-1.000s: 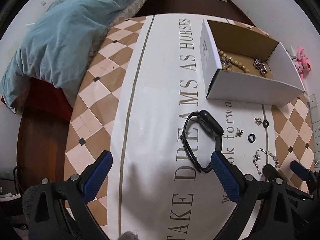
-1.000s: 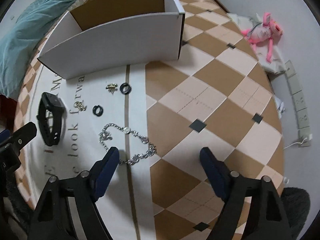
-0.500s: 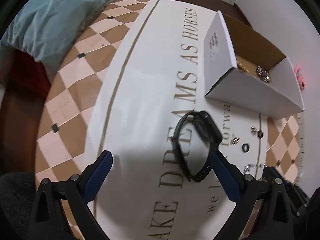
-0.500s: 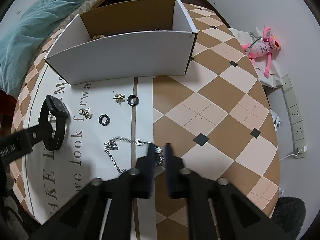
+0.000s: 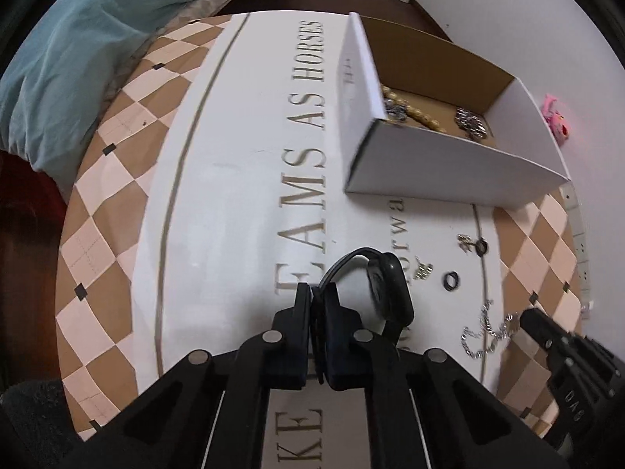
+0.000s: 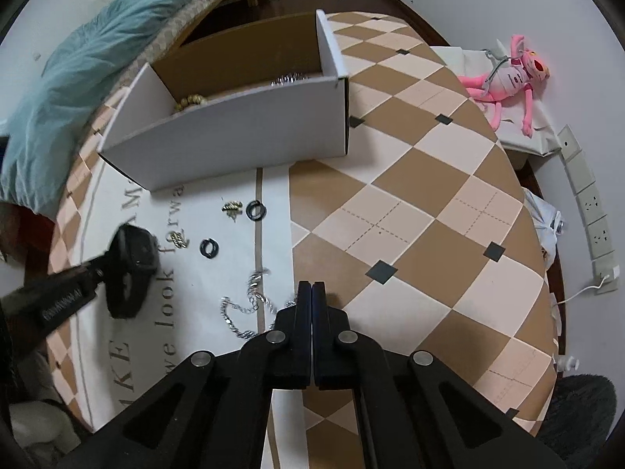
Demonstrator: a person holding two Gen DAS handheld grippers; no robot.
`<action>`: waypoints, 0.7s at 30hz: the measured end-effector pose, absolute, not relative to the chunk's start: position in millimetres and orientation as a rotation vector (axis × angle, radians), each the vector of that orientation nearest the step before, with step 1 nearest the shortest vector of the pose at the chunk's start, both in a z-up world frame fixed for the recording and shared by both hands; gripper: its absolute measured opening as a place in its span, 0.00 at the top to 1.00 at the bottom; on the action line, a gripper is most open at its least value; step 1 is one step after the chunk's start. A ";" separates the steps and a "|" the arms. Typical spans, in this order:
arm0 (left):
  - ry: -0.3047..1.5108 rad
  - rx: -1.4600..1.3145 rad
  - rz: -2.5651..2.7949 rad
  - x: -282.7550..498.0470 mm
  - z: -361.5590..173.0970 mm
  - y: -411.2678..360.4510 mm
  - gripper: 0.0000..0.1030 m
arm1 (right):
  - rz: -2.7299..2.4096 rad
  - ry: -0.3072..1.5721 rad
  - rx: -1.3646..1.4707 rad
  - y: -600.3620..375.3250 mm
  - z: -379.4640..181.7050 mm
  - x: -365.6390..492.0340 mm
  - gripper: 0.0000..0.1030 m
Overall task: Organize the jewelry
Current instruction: 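Grasp black watch band with left gripper while right gripper grasps silver chain bracelet, then carry watch band with left gripper while right gripper carries chain to box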
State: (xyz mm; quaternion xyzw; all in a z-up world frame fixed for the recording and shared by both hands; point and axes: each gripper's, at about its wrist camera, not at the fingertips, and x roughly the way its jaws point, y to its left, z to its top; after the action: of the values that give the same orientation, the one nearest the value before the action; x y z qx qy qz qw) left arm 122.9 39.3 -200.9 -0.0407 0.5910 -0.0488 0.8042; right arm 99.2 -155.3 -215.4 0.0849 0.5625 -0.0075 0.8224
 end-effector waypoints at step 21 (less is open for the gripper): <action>1.072 -0.148 -0.255 135.4 -81.6 19.8 0.96 | 0.130 0.955 0.246 -178.6 -78.2 121.8 1.00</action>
State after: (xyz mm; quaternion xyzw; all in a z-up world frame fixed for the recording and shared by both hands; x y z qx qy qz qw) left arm 135.4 19.8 -81.6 -0.0702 0.5088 -0.1211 0.8494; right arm 121.8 -178.6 -78.2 0.1180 0.4581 0.0624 0.8788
